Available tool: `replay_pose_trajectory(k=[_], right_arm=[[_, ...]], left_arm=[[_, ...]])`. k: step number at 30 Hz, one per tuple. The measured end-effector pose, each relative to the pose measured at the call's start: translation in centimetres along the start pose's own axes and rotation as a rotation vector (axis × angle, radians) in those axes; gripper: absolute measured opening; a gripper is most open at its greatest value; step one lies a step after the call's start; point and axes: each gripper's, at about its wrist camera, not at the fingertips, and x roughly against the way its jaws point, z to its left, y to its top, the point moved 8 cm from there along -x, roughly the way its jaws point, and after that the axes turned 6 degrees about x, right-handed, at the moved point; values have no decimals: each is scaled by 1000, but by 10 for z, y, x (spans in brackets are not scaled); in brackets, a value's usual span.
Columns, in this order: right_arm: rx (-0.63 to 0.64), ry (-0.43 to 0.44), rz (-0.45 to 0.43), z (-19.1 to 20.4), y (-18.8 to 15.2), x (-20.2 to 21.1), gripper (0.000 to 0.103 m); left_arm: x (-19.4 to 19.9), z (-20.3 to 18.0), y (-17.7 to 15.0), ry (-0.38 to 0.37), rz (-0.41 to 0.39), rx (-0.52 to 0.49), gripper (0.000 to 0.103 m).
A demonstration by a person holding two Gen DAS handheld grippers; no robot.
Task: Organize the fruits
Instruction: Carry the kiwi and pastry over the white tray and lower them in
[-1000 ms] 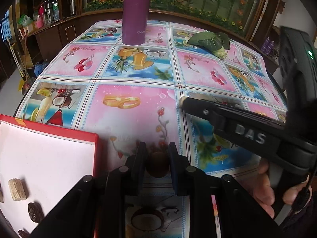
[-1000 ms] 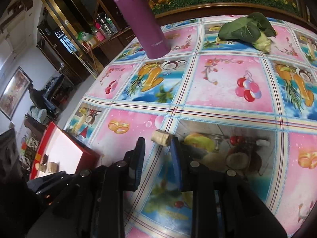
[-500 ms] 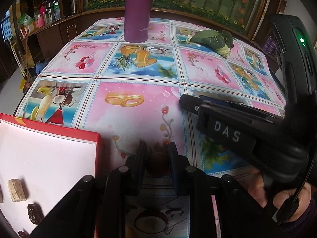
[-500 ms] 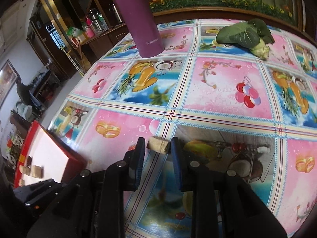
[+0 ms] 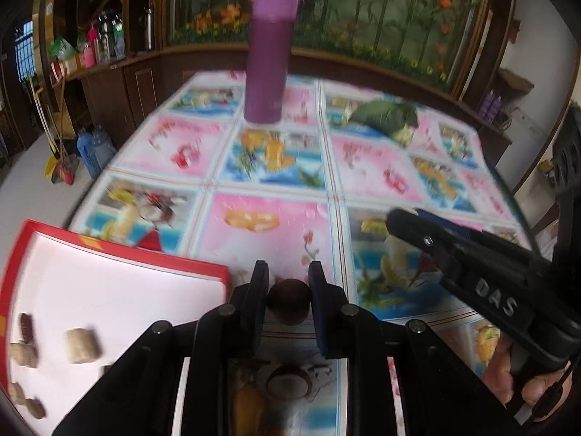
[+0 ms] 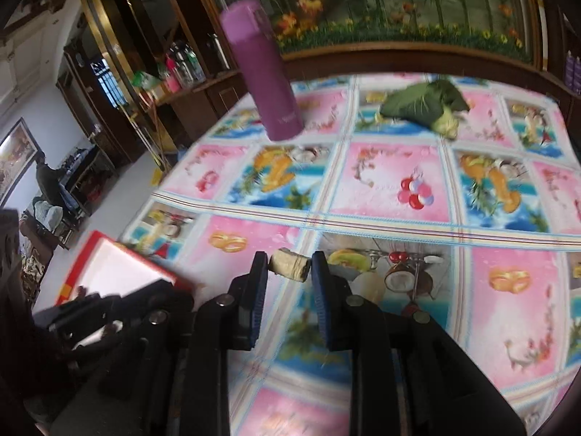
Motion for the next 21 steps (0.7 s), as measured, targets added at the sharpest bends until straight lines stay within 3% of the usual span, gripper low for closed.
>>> replay_pose_trajectory(k=[6, 11, 16, 21], right_arm=[[80, 52, -109, 62, 17, 50, 27], [160, 120, -158, 128, 20, 69, 27], [217, 189, -122, 183, 0, 60, 27], [279, 209, -61, 216, -32, 39, 27]], left_arm=[[65, 29, 14, 15, -124, 10, 21], [114, 81, 16, 84, -207, 11, 21], [138, 141, 5, 186, -239, 27, 21], [142, 191, -21, 254, -215, 65, 21]])
